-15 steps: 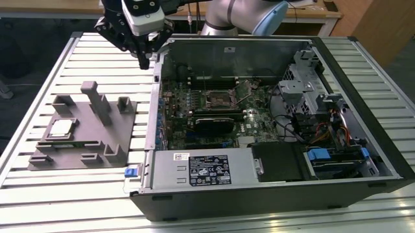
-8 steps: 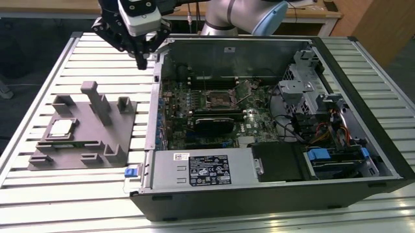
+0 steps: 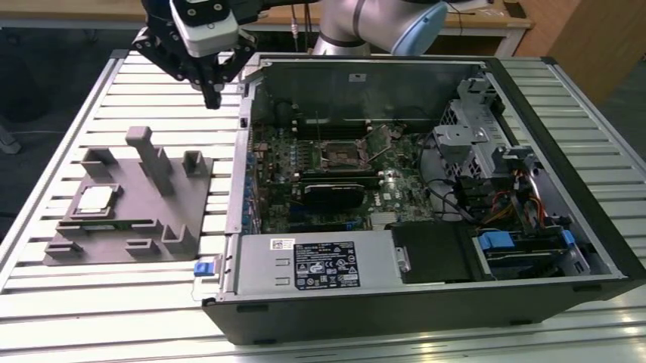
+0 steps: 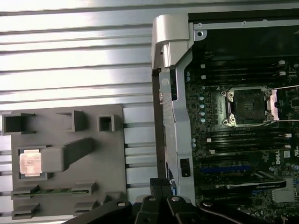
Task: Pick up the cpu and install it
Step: 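Reach for the cpu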
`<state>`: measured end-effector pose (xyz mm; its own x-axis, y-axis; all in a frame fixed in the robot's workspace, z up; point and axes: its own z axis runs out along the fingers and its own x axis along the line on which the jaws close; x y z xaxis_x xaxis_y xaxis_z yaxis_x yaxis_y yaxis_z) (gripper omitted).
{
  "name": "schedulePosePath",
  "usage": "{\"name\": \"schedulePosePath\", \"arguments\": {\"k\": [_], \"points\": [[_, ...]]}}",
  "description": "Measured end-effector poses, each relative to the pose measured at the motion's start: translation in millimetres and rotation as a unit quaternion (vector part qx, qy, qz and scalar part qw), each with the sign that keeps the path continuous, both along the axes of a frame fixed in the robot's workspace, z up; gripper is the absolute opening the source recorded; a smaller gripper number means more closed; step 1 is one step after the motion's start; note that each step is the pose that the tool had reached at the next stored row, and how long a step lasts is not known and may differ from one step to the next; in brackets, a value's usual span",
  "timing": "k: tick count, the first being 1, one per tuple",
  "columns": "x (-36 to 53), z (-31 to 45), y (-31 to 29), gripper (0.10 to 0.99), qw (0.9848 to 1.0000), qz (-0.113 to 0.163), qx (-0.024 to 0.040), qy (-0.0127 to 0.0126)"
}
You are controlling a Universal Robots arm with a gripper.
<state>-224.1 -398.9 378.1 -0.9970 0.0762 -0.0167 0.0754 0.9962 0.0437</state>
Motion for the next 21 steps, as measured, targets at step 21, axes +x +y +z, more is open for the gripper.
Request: {"name": "schedulePosePath", "arguments": {"k": [21], "points": [[-34.2,-1.9,0.0,0.106,1.0000,0.000,0.0000,0.0000]]}}
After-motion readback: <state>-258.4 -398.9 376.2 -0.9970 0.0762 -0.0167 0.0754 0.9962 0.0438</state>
